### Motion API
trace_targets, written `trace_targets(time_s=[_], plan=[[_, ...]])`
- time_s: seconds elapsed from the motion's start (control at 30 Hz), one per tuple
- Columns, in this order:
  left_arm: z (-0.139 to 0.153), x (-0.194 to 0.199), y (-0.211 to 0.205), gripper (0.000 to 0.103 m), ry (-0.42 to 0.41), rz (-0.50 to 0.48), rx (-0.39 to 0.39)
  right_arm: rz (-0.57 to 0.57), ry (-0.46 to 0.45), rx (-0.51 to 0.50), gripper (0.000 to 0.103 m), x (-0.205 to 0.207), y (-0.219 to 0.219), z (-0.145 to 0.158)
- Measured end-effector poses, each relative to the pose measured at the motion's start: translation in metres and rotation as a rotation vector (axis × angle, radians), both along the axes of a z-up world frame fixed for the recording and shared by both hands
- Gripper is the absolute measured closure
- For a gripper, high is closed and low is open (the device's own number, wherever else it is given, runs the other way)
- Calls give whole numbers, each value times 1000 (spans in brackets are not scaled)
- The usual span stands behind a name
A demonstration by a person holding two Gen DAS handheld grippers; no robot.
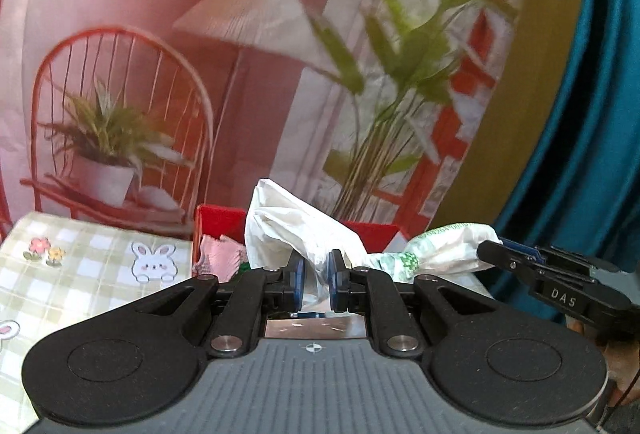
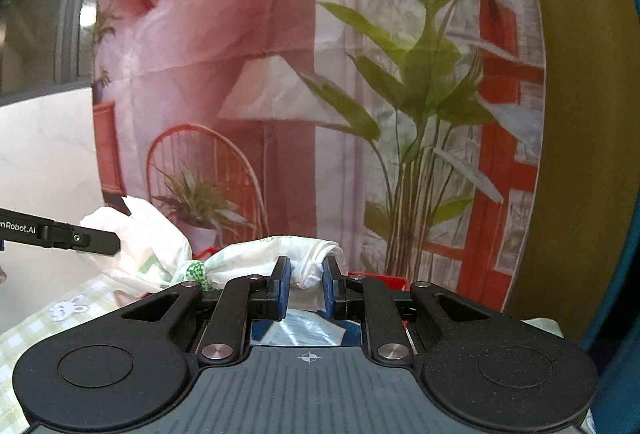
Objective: Organize soft objects
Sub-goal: 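Lift the white plastic bundle with both grippers and lower it into the box, then open both grippers to release the bundle inside the box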
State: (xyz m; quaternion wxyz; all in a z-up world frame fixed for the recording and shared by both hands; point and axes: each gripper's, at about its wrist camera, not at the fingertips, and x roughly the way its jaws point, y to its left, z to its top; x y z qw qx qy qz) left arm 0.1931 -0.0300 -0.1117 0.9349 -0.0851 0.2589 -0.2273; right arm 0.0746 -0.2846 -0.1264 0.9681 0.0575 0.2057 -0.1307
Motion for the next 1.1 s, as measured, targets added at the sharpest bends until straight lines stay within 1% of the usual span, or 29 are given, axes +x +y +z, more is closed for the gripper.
trace_targets(time_s=[0.1, 0.2, 0.27, 0.33, 0.43, 0.53, 0.7, 0.73, 0.77, 0.8, 0.83, 0.87, 0.9, 0.93, 0.97, 1.0, 1.03, 1.07, 1.1], plan=[[-12, 17, -3, 90, 60, -5, 5, -15, 43, 24, 88, 14, -9, -15], [-26, 30, -6, 90, 117, -19, 28, -19, 89, 43, 88, 24, -13, -29], [-31, 37, -10, 90, 138, -27, 44, -15, 129, 52, 88, 31, -15, -38], [-35, 41, -12, 90, 149, -36, 62, -6, 155, 66, 87, 35, -14, -44], [-42, 48, -18, 90, 173, -38, 88, 1, 187, 59, 87, 42, -11, -51], [-48, 54, -19, 90, 187, -30, 95, -7, 212, 69, 87, 47, -12, -59], [-49, 56, -19, 89, 184, -21, 105, -22, 226, 67, 86, 50, -17, -64], [-48, 56, -19, 88, 175, -14, 109, -28, 228, 64, 85, 51, -18, -64], [-46, 55, -19, 86, 163, -7, 115, -29, 230, 58, 82, 51, -18, -64], [-44, 53, -19, 75, 154, -3, 119, -31, 232, 48, 81, 51, -18, -64], [-42, 52, -19, 59, 145, -2, 119, -36, 235, 33, 79, 50, -16, -63], [-40, 50, -19, 51, 133, -1, 118, -33, 232, 28, 77, 50, -16, -63], [-37, 47, -20, 39, 118, 1, 123, -31, 230, 29, 76, 49, -15, -62], [-35, 45, -21, 33, 103, 1, 132, -32, 230, 28, 70, 49, -15, -61], [-33, 42, -23, 30, 90, 2, 144, -34, 226, 25, 63, 48, -14, -60], [-30, 39, -25, 24, 78, 4, 162, -34, 221, 23, 60, 47, -14, -58], [-29, 37, -27, 15, 68, 7, 176, -35, 216, 21, 54, 46, -13, -57], [-26, 35, -28, 10, 56, 12, 188, -37, 212, 18, 49, 45, -13, -55], [-24, 33, -30, 3, 43, 20, 201, -39, 210, 16, 47, 44, -12, -54]])
